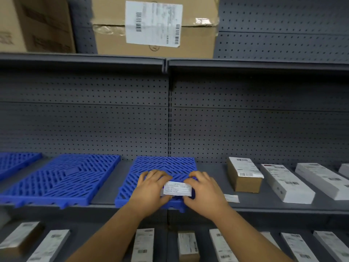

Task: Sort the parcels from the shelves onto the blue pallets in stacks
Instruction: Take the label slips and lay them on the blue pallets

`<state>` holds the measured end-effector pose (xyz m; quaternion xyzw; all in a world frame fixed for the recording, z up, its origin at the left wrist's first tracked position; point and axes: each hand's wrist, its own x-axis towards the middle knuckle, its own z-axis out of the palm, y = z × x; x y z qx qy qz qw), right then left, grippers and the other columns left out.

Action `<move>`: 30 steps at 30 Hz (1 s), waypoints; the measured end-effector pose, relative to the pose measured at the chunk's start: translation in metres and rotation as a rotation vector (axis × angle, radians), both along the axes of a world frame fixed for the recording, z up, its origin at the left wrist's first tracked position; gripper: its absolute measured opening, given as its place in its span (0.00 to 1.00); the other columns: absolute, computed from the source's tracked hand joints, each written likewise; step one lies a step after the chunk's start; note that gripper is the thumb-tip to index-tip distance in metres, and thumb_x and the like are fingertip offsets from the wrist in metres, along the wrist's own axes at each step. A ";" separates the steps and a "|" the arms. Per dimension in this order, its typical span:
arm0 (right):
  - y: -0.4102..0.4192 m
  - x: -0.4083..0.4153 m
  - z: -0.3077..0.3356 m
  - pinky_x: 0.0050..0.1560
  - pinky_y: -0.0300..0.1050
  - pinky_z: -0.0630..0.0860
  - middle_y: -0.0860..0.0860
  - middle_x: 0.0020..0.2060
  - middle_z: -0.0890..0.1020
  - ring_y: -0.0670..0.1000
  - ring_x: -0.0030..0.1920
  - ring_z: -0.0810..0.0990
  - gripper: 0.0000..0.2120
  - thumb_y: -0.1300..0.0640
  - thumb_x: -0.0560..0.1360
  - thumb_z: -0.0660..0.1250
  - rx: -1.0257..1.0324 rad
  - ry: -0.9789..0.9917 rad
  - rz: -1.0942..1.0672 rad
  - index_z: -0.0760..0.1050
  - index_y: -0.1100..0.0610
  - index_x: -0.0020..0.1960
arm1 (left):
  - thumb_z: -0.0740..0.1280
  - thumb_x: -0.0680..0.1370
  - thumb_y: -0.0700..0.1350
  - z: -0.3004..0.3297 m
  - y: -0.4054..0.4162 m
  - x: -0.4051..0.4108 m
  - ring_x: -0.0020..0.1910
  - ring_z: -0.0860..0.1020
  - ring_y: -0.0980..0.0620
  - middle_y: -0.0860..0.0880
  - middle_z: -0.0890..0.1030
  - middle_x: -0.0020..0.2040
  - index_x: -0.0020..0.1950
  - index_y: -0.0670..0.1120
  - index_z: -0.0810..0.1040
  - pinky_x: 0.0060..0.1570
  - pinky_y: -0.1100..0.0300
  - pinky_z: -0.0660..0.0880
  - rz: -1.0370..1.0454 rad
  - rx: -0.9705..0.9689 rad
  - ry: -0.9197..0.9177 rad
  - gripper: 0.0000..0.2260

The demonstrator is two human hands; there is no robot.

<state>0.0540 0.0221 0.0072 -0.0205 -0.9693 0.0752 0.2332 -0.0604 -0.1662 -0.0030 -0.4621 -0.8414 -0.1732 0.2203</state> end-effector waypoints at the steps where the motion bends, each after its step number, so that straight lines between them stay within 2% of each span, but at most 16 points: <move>1: -0.013 -0.006 0.001 0.59 0.47 0.68 0.45 0.61 0.72 0.50 0.61 0.70 0.22 0.43 0.69 0.64 0.002 -0.002 -0.007 0.76 0.47 0.61 | 0.63 0.70 0.63 0.001 -0.013 -0.006 0.62 0.66 0.56 0.57 0.74 0.60 0.63 0.55 0.73 0.63 0.51 0.62 -0.012 0.010 -0.007 0.24; 5: -0.069 -0.032 0.001 0.58 0.49 0.69 0.45 0.60 0.73 0.51 0.60 0.71 0.22 0.42 0.68 0.63 -0.002 -0.007 -0.018 0.76 0.47 0.60 | 0.67 0.69 0.60 0.004 -0.068 -0.032 0.64 0.65 0.56 0.56 0.73 0.62 0.63 0.54 0.74 0.64 0.55 0.56 -0.049 0.007 -0.029 0.24; 9: -0.121 -0.054 0.002 0.58 0.49 0.69 0.44 0.61 0.72 0.49 0.61 0.69 0.20 0.43 0.69 0.64 -0.005 -0.013 -0.026 0.76 0.47 0.60 | 0.68 0.72 0.58 0.006 -0.117 -0.052 0.67 0.63 0.55 0.56 0.71 0.64 0.65 0.54 0.73 0.66 0.55 0.55 -0.045 -0.024 -0.051 0.23; 14: -0.173 -0.082 0.000 0.57 0.49 0.69 0.45 0.60 0.72 0.49 0.60 0.70 0.20 0.43 0.69 0.65 -0.020 -0.046 0.022 0.77 0.47 0.59 | 0.70 0.72 0.57 0.002 -0.172 -0.076 0.66 0.64 0.55 0.57 0.71 0.63 0.63 0.54 0.74 0.62 0.60 0.52 -0.010 0.009 -0.100 0.21; 23: -0.259 -0.143 0.001 0.56 0.48 0.68 0.44 0.59 0.72 0.49 0.59 0.70 0.20 0.42 0.70 0.65 -0.027 -0.088 0.152 0.76 0.46 0.59 | 0.70 0.72 0.58 -0.002 -0.268 -0.115 0.69 0.61 0.56 0.57 0.69 0.66 0.67 0.54 0.72 0.66 0.55 0.54 0.146 0.047 -0.251 0.25; 30: -0.315 -0.198 0.002 0.57 0.48 0.68 0.44 0.57 0.72 0.49 0.59 0.69 0.18 0.44 0.69 0.67 -0.073 -0.147 0.207 0.76 0.47 0.58 | 0.70 0.68 0.59 -0.005 -0.330 -0.152 0.69 0.63 0.53 0.56 0.70 0.67 0.68 0.55 0.71 0.68 0.50 0.58 0.273 0.057 -0.314 0.29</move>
